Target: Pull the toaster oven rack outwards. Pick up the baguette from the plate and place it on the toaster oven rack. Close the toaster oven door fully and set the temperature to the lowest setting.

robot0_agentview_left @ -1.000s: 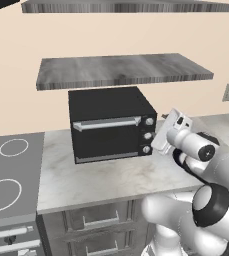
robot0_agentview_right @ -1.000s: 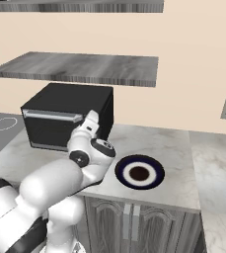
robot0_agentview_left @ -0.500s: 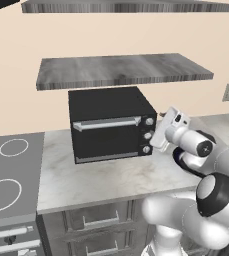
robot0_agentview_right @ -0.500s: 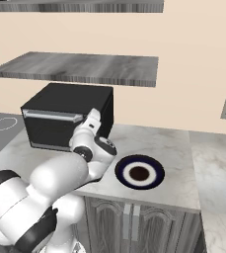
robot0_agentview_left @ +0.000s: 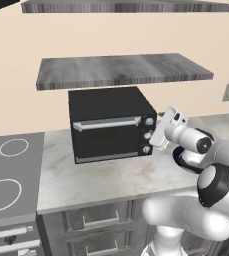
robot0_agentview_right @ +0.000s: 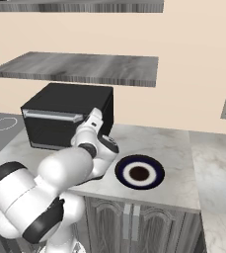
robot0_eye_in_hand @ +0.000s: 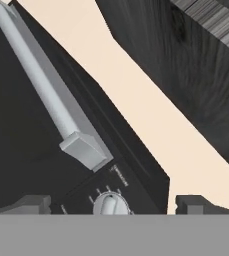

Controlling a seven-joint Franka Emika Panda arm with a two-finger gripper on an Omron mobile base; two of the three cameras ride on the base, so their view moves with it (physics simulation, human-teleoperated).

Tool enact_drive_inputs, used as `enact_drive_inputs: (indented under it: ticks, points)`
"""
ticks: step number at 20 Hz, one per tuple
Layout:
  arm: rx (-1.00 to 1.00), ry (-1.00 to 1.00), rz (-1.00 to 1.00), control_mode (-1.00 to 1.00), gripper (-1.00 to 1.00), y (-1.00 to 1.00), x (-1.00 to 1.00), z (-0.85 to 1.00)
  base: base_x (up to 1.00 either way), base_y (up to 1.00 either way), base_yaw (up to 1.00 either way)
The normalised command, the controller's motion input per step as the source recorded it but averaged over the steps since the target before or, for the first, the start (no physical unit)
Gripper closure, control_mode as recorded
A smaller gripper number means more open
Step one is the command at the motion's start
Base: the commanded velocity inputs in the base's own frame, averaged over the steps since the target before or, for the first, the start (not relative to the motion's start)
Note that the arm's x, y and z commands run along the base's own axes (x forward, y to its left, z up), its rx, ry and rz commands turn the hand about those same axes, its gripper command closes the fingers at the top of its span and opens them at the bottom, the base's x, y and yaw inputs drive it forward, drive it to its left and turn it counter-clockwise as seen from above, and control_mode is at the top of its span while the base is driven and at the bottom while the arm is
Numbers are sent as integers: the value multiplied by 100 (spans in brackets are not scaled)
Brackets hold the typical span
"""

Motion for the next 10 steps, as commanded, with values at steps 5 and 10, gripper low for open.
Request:
enact_drive_inputs:
  ticks: [5, 10]
  points:
    - [0, 2, 1, -100, -100, -5, 7, 0, 0, 0, 0]
    - [0, 2, 0, -100, -100, 0, 11, -1, 0, 0, 0]
